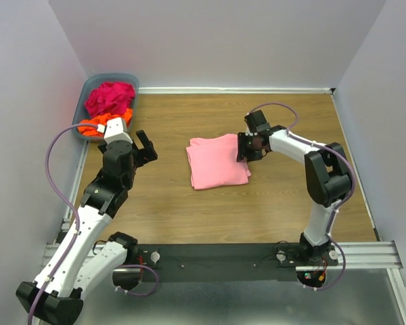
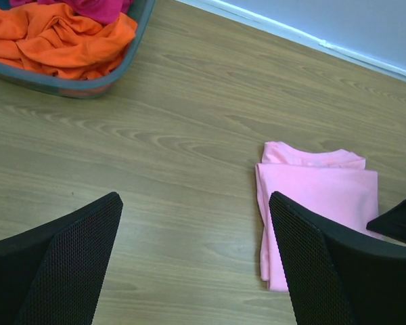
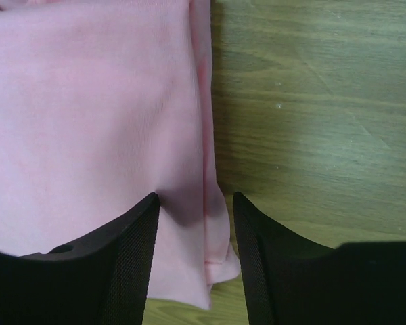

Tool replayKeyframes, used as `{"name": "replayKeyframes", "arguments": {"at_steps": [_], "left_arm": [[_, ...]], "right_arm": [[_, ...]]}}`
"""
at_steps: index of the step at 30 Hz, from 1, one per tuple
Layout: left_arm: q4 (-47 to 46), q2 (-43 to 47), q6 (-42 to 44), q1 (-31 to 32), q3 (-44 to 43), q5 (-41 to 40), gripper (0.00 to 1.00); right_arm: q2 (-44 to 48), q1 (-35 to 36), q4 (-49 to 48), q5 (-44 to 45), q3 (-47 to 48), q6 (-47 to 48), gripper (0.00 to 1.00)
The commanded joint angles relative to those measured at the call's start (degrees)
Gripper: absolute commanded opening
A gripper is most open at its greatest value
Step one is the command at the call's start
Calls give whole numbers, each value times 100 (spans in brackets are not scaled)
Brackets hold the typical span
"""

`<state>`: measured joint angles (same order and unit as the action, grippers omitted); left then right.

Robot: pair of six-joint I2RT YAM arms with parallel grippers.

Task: Fold and stack the t-shirts
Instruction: Neatly place the folded tshirt to the corner

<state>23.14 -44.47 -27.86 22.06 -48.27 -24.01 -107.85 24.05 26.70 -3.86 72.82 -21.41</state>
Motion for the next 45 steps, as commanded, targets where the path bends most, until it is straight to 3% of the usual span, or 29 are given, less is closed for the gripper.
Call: {"name": "replayKeyframes", "arguments": {"at_steps": [1,7,10,11,14,16,21,25,26,28,29,33,37,45], "left_arm": [[16,26,-35,-44,195,71,98],[-134,-9,-45,-44,397,326,96],[-195,-167,-9,-44,432,501,96],[-282,-272,-1,-44,459,598,95],[-450,-580,-79,-36,652,1125,95],[-511,-729,-167,-44,740,1424,95],[-810,-1046,-378,-44,1012,1663,95],[-881,-1353,-475,-114,1144,1558,95],[-881,-1441,-492,-158,1162,1540,95],[-951,-1897,-528,-316,1258,1610,95],[-1099,-2003,-528,-369,1311,1671,95],[-1364,-2556,-598,-642,1400,2048,95],[-1364,-3137,-511,-712,1058,1971,95],[-1373,-3876,-194,-712,556,2120,77]], "right_arm": [[-332,152,151,307,242,-39,55],[-605,354,151,263,259,-48,50],[-658,442,143,210,268,-83,44],[-675,460,151,193,268,-126,37],[-667,608,143,-79,329,-346,35],[-737,775,143,-89,461,-425,33],[-1272,1294,72,-186,1250,-750,13],[-1572,1523,20,-264,1604,-1031,11],[-1537,1532,-6,-282,1613,-1075,11],[-1423,1567,-121,-239,1613,-1172,30],[-1292,1559,-147,-221,1613,-1207,48],[-783,1559,-165,68,1412,-1182,74],[-97,1567,-156,288,1034,-1076,81],[1415,1524,-147,939,-336,-830,83]]}}
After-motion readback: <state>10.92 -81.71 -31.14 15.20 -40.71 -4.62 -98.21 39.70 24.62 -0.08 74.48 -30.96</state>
